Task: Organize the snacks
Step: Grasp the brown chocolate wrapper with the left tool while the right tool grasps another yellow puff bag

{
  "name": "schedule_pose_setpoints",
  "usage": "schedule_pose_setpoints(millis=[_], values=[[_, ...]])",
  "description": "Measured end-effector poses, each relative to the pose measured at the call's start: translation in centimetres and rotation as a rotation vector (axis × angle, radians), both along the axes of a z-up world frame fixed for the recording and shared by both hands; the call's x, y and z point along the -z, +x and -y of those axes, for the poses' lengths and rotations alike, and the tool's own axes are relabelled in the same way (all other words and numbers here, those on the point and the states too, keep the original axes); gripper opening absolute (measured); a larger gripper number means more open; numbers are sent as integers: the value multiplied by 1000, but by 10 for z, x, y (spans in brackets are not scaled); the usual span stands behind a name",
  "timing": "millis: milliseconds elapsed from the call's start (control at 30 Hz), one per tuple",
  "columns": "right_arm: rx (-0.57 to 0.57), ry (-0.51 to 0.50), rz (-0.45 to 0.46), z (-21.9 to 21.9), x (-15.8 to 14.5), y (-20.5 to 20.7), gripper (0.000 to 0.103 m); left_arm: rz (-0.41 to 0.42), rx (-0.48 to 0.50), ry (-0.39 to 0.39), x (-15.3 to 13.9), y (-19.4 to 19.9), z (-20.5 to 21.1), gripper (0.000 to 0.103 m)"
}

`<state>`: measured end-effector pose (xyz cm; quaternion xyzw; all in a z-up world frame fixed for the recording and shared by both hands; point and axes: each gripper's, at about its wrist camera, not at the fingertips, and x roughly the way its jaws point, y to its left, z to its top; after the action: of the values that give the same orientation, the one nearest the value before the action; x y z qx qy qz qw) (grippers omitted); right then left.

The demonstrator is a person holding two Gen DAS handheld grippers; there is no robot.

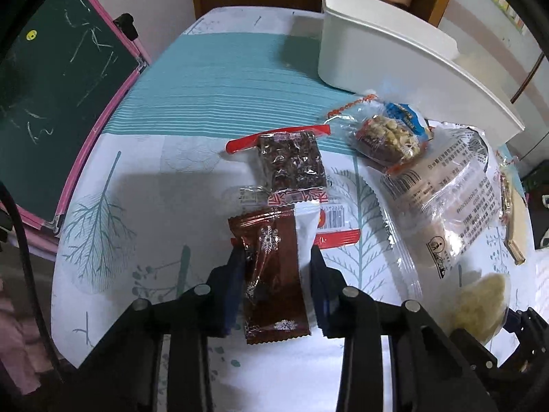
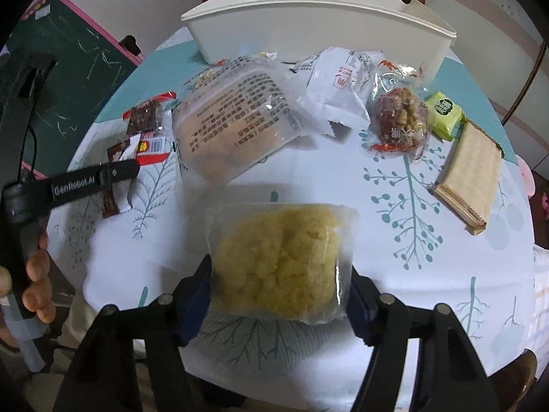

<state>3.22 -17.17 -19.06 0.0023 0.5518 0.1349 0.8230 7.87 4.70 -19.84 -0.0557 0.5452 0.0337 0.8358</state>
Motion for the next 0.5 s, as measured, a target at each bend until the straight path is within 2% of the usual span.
schedule_pose_setpoints(millis=[133, 500], values=[[-2, 10, 18, 5, -2, -4, 66, 28, 4, 46, 0, -9, 1, 34], [-31, 80, 13, 21, -5, -6, 64, 9, -22, 59, -7, -10, 5, 33]])
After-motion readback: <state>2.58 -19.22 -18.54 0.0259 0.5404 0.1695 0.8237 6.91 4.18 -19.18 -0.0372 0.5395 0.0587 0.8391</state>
